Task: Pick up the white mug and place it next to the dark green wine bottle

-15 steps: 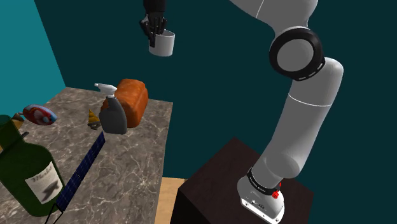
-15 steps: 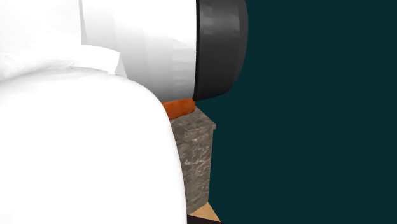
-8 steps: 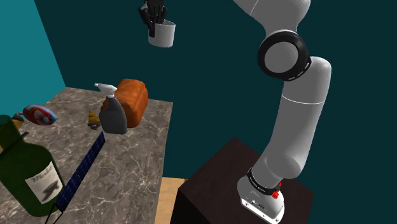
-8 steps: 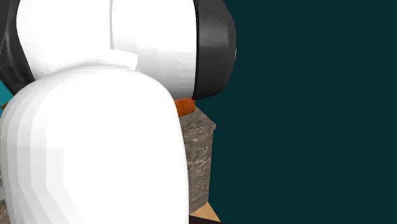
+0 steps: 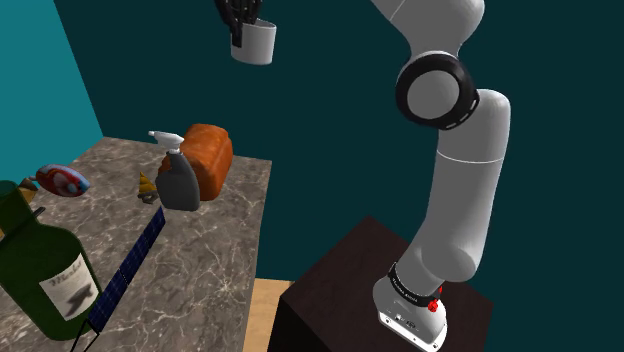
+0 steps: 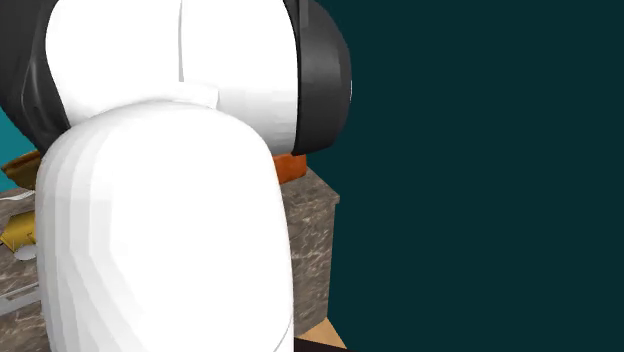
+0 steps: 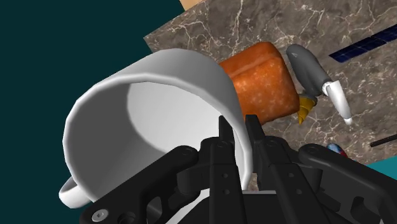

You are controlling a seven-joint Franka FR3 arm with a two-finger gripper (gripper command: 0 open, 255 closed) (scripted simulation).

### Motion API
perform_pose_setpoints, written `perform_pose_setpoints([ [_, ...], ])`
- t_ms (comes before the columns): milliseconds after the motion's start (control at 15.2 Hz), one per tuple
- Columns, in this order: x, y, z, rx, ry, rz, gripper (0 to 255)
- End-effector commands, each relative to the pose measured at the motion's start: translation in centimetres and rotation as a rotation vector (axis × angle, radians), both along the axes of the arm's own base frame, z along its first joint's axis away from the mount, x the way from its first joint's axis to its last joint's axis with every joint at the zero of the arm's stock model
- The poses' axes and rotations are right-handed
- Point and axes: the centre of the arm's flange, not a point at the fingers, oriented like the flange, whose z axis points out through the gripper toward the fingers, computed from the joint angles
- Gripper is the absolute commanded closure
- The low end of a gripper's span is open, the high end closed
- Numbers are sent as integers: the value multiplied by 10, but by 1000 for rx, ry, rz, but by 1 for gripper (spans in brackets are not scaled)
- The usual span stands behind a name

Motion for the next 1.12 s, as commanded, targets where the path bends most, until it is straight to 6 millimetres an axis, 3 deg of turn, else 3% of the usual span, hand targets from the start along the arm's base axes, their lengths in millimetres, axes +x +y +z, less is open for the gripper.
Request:
perform_pose_setpoints([
  [0,-19,19,0,0,0,-1,255],
  [1056,-164,173,0,0,0,-1,255],
])
